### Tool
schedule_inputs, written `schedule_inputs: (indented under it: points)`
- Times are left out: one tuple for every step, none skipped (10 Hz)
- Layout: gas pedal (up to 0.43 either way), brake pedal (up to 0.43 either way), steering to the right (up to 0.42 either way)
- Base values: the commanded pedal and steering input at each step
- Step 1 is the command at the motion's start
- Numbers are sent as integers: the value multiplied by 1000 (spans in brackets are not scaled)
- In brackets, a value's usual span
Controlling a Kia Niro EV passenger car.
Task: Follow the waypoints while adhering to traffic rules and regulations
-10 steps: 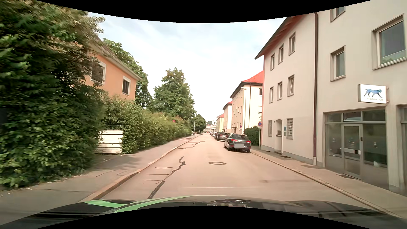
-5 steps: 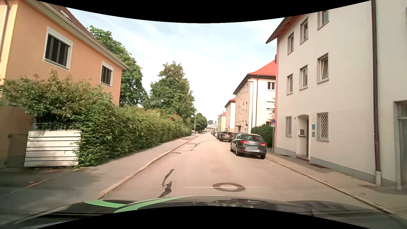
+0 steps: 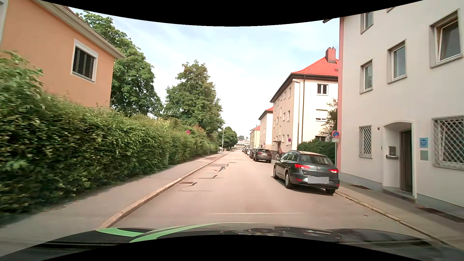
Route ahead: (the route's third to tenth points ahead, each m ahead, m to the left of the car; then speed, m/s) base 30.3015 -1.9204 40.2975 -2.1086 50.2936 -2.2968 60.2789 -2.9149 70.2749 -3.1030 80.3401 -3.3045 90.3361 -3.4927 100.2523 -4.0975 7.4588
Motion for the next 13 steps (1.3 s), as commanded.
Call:
schedule_inputs:
  points:
    - [47, 0, -3]
    - [59, 0, 0]
    - [59, 0, 1]
    - [59, 0, 1]
    - [59, 0, 0]
    - [59, 0, 1]
    - [59, 0, 1]
    - [59, 0, 1]
    - [59, 0, 1]
    - [59, 0, 1]
    - [59, 0, 1]
    - [59, 0, 3]
    - [59, 0, 4]
